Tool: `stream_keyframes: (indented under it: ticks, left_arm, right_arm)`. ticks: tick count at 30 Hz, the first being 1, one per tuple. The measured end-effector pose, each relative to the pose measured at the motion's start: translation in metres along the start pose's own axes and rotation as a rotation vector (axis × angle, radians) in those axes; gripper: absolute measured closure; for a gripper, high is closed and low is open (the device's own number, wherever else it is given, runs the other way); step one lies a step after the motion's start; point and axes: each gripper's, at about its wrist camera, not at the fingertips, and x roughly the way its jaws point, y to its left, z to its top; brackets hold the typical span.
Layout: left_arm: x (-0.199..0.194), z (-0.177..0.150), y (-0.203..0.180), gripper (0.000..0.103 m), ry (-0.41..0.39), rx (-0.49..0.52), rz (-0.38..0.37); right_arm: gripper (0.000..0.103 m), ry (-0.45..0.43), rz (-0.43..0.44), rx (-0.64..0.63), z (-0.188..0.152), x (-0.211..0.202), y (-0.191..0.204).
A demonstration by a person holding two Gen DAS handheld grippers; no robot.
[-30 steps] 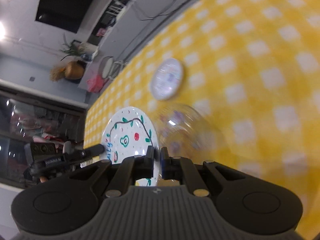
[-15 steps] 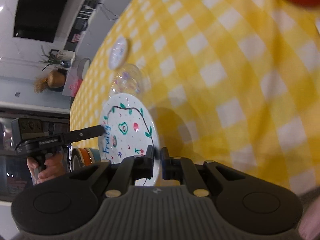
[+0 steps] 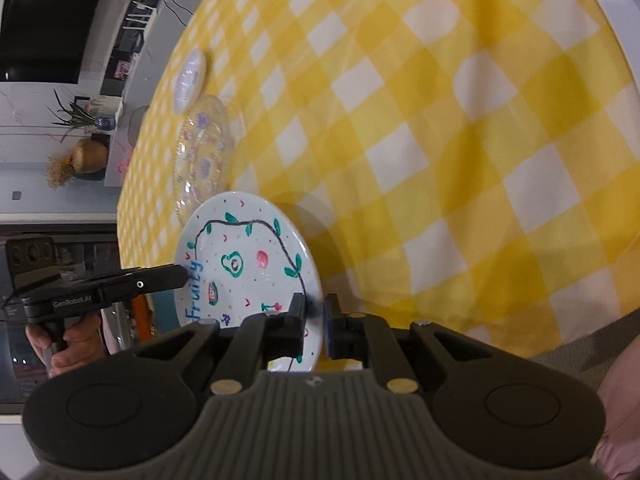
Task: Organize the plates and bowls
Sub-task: 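Lift the 'Fruity' plate with both grippers and carry it toward the bowl stack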
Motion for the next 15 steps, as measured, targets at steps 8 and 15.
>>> stream_keyframes:
  ticks: [8, 15]
  left_arm:
    - [0.021, 0.009, 0.001, 0.089, 0.06, 0.001, 0.097]
    - [0.029, 0.015, 0.006, 0.084, 0.08, -0.029, 0.155]
  right_arm:
    - [0.094, 0.005, 0.003, 0.019, -0.001, 0.004, -0.009]
    - [0.095, 0.005, 0.005, 0.0, -0.001, 0.003, -0.007]
